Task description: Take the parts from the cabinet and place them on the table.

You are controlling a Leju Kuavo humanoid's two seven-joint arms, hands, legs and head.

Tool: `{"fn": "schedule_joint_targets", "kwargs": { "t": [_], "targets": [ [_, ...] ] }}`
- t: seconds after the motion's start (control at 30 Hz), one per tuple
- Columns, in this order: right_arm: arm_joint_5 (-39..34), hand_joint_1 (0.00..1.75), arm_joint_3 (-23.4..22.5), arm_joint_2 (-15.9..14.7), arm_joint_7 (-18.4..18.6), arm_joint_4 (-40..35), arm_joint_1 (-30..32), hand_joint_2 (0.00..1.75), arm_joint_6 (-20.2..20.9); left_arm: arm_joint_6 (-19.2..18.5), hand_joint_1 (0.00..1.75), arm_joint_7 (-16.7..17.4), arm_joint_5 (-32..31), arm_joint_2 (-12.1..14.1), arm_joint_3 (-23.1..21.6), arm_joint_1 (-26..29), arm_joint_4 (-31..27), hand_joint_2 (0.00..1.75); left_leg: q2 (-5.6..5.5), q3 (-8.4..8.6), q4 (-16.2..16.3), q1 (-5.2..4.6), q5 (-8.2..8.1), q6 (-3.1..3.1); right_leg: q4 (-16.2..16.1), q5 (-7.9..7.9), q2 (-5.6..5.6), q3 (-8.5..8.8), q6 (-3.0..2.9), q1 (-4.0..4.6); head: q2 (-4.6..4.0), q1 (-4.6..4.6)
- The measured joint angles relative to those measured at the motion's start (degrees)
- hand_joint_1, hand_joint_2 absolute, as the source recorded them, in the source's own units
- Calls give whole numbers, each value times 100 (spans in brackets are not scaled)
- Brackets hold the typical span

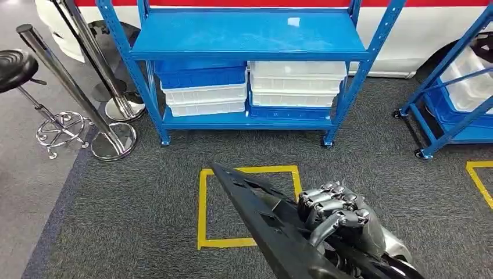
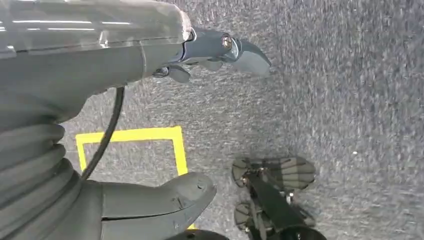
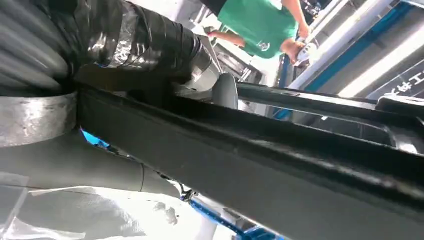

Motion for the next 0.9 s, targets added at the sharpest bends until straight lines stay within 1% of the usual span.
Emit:
{"fn": "schedule_joint_targets", "kwargs": {
  "t": [0.03, 0.07, 0.1, 0.13, 0.17, 0.2, 0.23, 0.27, 0.3, 0.33, 0.37, 0.4, 0.43, 0.47, 0.5, 0.53, 0.57, 0.6, 0.63, 0.67, 0.7, 0.73, 0.77, 0.8, 0.83, 0.87, 0.9],
  "targets": [
    [54, 175, 9, 2, 0, 2, 14, 175, -6, 65, 0, 2, -4, 0, 0, -7, 0, 175, -40, -114, 278, 12, -224, -19, -1, 16, 12, -20, -22, -7, 0, 0],
    [147, 175, 24, 4, 4, 2, 42, 175, -46, 168, 0, 7, 0, 2, 0, -7, 0, 175, -48, -308, 731, 38, -485, -46, 11, 31, 32, -54, -41, -9, 0, 0],
    [263, 175, 76, 37, 22, 7, 72, 175, -130, 270, 0, 13, 0, 19, 9, -5, 0, 175, -52, -491, 1171, 55, -683, -71, 27, 38, 57, -82, -41, -8, 0, 2],
    [398, 175, 160, 72, 48, 18, 108, 175, -241, 343, 0, 15, 7, 35, 22, -4, 0, 175, -54, -664, 1613, 71, -814, -102, 41, 50, 101, -105, -34, -12, 0, 0],
    [496, 175, 261, 105, 79, 31, 122, 175, -337, 374, 0, 20, 9, 57, 39, -6, 0, 175, -54, -683, 1691, 89, -769, -126, 61, 52, 140, -124, -30, -21, 0, 0],
    [535, 175, 357, 114, 94, 44, 123, 175, -402, 389, 0, 20, 9, 72, 44, -7, 0, 175, -55, -574, 1491, 111, -600, -141, 82, 56, 196, -138, -23, -30, 0, 0],
    [561, 175, 432, 122, 103, 48, 124, 175, -441, 397, 0, 20, 11, 94, 46, -8, 0, 175, -78, -326, 1043, 133, -340, -152, 106, 53, 249, -145, -12, -41, 0, 0],
    [568, 175, 479, 122, 105, 50, 124, 175, -444, 397, 0, 13, 22, 103, 52, -9, 0, 175, -165, -49, 512, 160, -98, -156, 128, 50, 299, -148, 8, -50, 0, 0],
    [568, 175, 561, 129, 125, 57, 120, 175, -452, 397, 0, -13, 52, 118, 72, -6, 0, 175, -510, 187, 20, 206, 0, -159, 156, 46, 349, -168, 46, -59, 0, 0],
    [566, 175, 612, 131, 142, 63, 104, 175, -463, 384, 0, -35, 59, 120, 105, -9, 0, 175, -617, 257, -153, 196, -51, -154, 204, 41, 412, -212, 92, -20, 0, 2],
    [564, 175, 667, 144, 157, 72, 102, 175, -501, 384, 0, -81, 68, 140, 135, -7, 0, 175, -556, 254, -123, 184, -51, -135, 167, 81, 472, -236, 144, -42, 0, 0],
    [564, 175, 730, 144, 166, 81, 112, 175, -555, 387, 0, -129, 70, 155, 146, -3, 0, 175, -515, 256, -140, 163, -36, -107, 140, 112, 518, -247, 188, -44, 0, 2],
    [559, 175, 802, 144, 166, 90, 138, 175, -619, 387, 0, -175, 74, 184, 149, -8, 0, 175, -446, 270, -163, 149, -7, -66, 89, 161, 597, -249, 251, -69, 0, 0],
    [559, 175, 857, 144, 164, 90, 152, 175, -671, 384, 0, -214, 79, 201, 155, -19, 0, 175, -371, 273, -261, 216, 58, 5, 92, 179, 666, -258, 290, -63, 0, 2],
    [557, 175, 894, 144, 160, 94, 179, 175, -697, 374, 0, -234, 85, 214, 166, -42, -2, 175, -272, 288, -281, 208, 90, 46, 194, 77, 434, -309, 283, -55, 0, 2],
    [559, 175, 926, 144, 155, 98, 174, 175, -717, 367, 0, -245, 96, 227, 181, -40, -2, 175, -213, 269, -285, 202, 104, 80, 471, -140, 228, -447, 290, -46, 0, 7],
    [559, 175, 951, 144, 153, 105, 176, 175, -734, 362, 0, -245, 101, 236, 192, -33, 0, 175, -133, 250, -284, 185, 105, 86, 894, -384, 120, -642, 307, -53, 0, 4],
    [557, 175, 975, 144, 149, 118, 197, 175, -750, 351, 0, -247, 103, 245, 203, -14, -2, 175, -40, 241, -283, 166, 107, 88, 1382, -614, 66, -859, 326, -65, 0, 2],
    [557, 175, 997, 144, 138, 125, 220, 175, -769, 338, 0, -262, 112, 262, 227, -10, 0, 175, 45, 231, -283, 161, 108, 87, 1751, -745, 48, -1014, 342, -72, 0, 4],
    [557, 175, 1005, 142, 109, 135, 266, 175, -817, 306, 0, -286, 120, 280, 253, -13, -2, 175, 124, 225, -283, 160, 110, 85, 1857, -719, 40, -1038, 348, -77, 0, 4],
    [557, 175, 1005, 138, 79, 138, 325, 175, -883, 288, 0, -308, 135, 291, 282, -20, -2, 175, 186, 222, -279, 161, 109, 84, 1687, -585, 18, -925, 352, -83, 0, 4],
    [559, 175, 1005, 129, 50, 138, 383, 175, -934, 262, 0, -319, 170, 297, 293, -26, -2, 175, 243, 221, -270, 161, 106, 79, 1341, -403, -11, -711, 349, -91, 0, 4],
    [559, 175, 1005, 103, -6, 136, 435, 175, -995, 222, 0, -332, 190, 304, 302, -30, -2, 175, 296, 224, -264, 161, 100, 69, 898, -219, -63, -451, 341, -92, 0, 4],
    [544, 175, 1003, 50, -88, 118, 522, 175, -1065, 181, 0, -332, 238, 315, 334, -35, -2, 175, 364, 249, -251, 157, 89, 36, 148, -29, -320, -2, 309, -75, 0, 4],
    [518, 175, 995, 20, -114, 103, 562, 175, -1078, 177, 0, -328, 262, 332, 361, -34, -2, 175, 396, 248, -253, 125, 83, -6, 107, -107, -402, 10, 248, -31, 0, 2],
    [485, 175, 981, 0, -129, 61, 598, 175, -1078, 172, 0, -317, 286, 337, 391, -31, -2, 175, 439, 250, -237, 109, 66, -50, 77, -59, -341, -17, 213, -16, 0, 4],
    [443, 175, 955, -20, -131, 33, 645, 175, -1049, 179, 0, -308, 317, 341, 426, -37, -2, 175, 483, 256, -228, 119, 66, -92, 90, -60, -277, -48, 185, -2, 0, 4]
  ]
}}
